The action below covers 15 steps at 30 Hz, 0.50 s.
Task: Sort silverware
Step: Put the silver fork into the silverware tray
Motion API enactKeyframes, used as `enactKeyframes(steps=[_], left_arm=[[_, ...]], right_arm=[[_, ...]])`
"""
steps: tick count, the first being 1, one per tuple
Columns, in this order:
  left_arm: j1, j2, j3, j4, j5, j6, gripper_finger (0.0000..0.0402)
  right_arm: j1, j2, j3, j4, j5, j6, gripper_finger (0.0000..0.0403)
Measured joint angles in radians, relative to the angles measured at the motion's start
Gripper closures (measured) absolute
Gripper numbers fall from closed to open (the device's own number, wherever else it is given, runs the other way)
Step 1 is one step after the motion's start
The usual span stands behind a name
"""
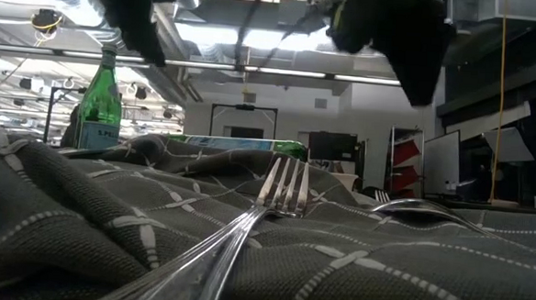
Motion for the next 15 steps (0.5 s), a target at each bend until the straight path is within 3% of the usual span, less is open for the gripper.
enactKeyframes(steps=[8,15], left_arm=[[0.000,0.001,-0.071,0.001,0.000,-0.039,0.0276],[0.000,0.001,-0.091,0.002,0.000,-0.060,0.0276]], right_arm=[[-0.001,-0.206,0.000,0.004,0.110,-0.009,0.0309],[-0.001,-0.377,-0.004,0.009,0.282,0.000,0.0309]])
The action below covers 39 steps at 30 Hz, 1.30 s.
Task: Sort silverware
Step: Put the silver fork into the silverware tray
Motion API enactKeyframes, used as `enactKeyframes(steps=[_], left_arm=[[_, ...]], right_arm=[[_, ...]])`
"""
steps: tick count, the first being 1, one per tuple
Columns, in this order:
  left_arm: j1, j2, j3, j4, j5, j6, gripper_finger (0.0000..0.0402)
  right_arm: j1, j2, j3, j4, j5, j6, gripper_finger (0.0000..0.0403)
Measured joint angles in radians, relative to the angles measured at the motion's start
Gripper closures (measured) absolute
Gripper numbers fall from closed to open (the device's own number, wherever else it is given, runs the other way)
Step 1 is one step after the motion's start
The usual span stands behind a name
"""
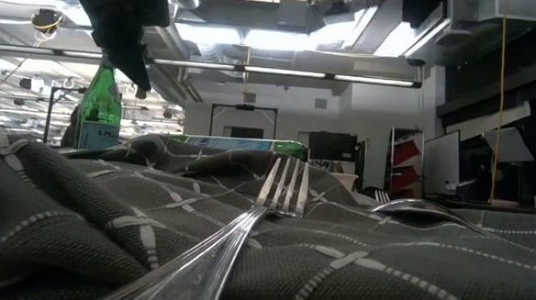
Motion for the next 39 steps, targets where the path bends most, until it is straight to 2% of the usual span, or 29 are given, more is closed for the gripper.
enactKeyframes(steps=[4,9,11,13,16,20,23,27,32,39], left_arm=[[0.000,0.000,0.000,0.004,0.000,-0.020,0.0276],[0.000,0.000,0.000,0.007,0.000,-0.024,0.0276],[0.000,0.000,0.000,0.007,0.000,-0.034,0.0276],[0.000,0.000,0.000,0.008,0.000,-0.055,0.0276],[0.000,0.000,0.000,0.011,0.001,-0.071,0.0276],[0.000,0.000,0.000,0.021,0.001,-0.074,0.0276],[0.000,0.000,0.000,0.036,0.001,-0.077,0.0276],[0.000,0.000,-0.001,0.037,0.001,-0.097,0.0276],[0.000,0.000,-0.001,0.038,0.001,-0.100,0.0276],[0.000,0.000,-0.001,0.041,0.001,-0.100,0.0276]], right_arm=[[-0.020,-0.129,-0.116,-0.001,0.060,0.025,0.0309],[-0.090,-0.345,-0.441,0.056,0.028,0.170,0.0309],[-0.116,-0.433,-0.587,0.231,-0.026,0.205,0.0309],[-0.127,-0.500,-0.729,0.486,-0.082,0.207,0.0309],[-0.126,-0.540,-0.909,0.857,-0.130,0.205,0.0309],[-0.124,-0.493,-1.065,1.114,-0.221,0.206,0.0309],[-0.124,-0.416,-1.117,1.167,-0.292,0.209,0.0309],[-0.124,-0.295,-1.119,1.190,-0.352,0.206,0.0309],[-0.124,-0.166,-1.119,1.303,-0.425,0.206,0.0309],[-0.123,-0.063,-1.100,1.369,-0.477,0.216,0.0309]])
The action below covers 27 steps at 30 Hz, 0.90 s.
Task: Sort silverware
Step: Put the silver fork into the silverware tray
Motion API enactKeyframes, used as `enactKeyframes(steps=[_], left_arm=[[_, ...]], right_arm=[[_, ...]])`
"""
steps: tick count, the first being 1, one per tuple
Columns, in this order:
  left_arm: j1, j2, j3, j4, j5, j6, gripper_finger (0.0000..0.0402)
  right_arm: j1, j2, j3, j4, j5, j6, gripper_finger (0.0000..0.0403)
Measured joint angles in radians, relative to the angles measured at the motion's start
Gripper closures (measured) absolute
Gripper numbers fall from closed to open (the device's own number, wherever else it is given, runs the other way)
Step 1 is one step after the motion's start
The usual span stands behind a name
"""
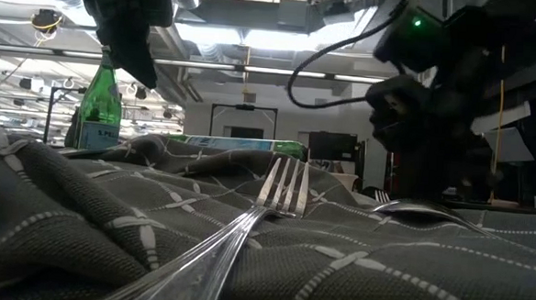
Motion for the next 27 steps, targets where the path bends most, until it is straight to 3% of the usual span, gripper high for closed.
enactKeyframes(steps=[5,22,27], left_arm=[[0.000,0.000,0.000,0.001,0.000,0.000,0.0276],[0.000,0.000,0.000,0.011,0.000,0.005,0.0276],[0.000,0.000,0.000,0.011,0.000,0.005,0.0276]], right_arm=[[0.007,0.049,0.042,-0.010,0.006,0.000,0.0309],[0.149,0.146,0.123,-0.092,0.200,0.076,0.0310],[0.151,0.147,0.123,-0.127,0.225,0.076,0.0342]])
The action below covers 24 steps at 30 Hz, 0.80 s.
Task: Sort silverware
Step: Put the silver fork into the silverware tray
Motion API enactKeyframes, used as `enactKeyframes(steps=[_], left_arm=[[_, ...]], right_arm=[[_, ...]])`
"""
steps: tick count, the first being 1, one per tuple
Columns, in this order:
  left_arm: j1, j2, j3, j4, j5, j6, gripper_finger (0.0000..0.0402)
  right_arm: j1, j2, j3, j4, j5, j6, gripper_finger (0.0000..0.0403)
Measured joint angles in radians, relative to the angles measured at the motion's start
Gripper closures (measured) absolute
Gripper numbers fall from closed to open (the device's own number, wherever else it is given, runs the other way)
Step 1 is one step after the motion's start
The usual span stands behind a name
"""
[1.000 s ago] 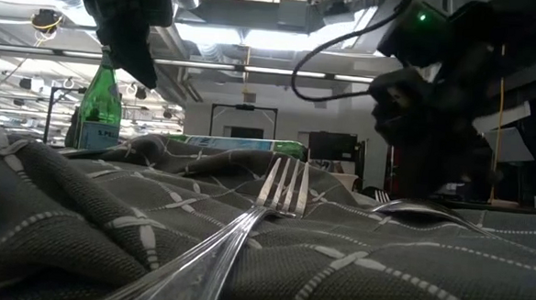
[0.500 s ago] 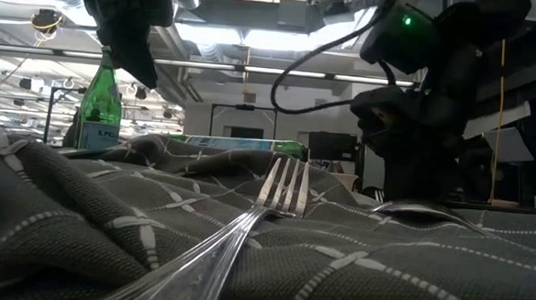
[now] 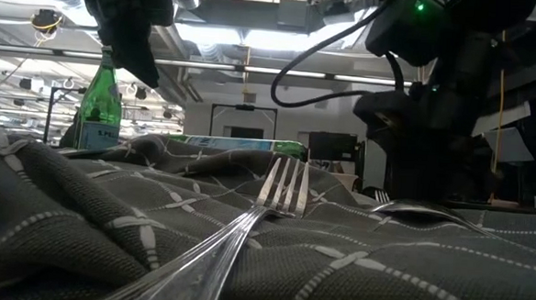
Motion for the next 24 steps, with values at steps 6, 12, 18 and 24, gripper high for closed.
enactKeyframes(steps=[6,12,18,24], left_arm=[[0.000,0.000,0.000,0.000,0.000,0.000,0.0276],[0.000,0.000,0.000,0.000,0.000,-0.001,0.0276],[0.000,0.000,0.000,-0.001,0.000,-0.001,0.0276],[0.000,0.000,0.000,-0.001,0.000,-0.001,0.0276]], right_arm=[[0.000,-0.002,0.000,-0.028,0.012,-0.005,0.0392],[-0.001,-0.005,-0.004,0.012,0.017,0.013,0.0381],[-0.002,-0.022,0.050,-0.061,0.009,-0.009,0.0399],[-0.002,-0.033,0.214,-0.306,0.015,-0.091,0.0399]])
